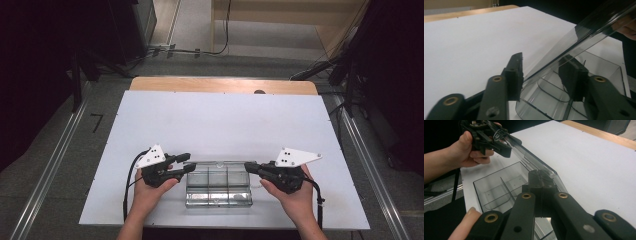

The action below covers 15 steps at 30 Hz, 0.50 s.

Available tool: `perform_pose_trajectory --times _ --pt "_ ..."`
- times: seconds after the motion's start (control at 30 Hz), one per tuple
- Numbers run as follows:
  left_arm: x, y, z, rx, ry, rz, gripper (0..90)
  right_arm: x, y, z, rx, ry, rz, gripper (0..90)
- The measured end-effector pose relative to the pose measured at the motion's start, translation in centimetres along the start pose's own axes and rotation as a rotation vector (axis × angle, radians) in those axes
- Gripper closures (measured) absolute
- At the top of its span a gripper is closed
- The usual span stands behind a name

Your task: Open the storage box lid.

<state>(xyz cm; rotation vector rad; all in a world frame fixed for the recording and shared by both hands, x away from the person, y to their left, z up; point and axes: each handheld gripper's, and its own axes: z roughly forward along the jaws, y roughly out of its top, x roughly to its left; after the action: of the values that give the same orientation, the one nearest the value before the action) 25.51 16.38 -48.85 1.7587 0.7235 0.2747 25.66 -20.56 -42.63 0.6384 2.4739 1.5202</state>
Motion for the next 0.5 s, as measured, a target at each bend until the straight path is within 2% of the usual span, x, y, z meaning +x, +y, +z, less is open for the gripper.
perform_pose_trajectory --times 0.4,0.5 --pt "0.3 -0.2 0.0 0.0 -0.01 -0.006 62.8 -1.3 -2.3 -0.8 0.036 -0.003 0.04 87.3" --pt "0.4 -0.2 0.0 -0.001 -0.013 -0.008 63.0 -1.7 -2.7 -0.8 0.046 -0.019 0.057 78.3"
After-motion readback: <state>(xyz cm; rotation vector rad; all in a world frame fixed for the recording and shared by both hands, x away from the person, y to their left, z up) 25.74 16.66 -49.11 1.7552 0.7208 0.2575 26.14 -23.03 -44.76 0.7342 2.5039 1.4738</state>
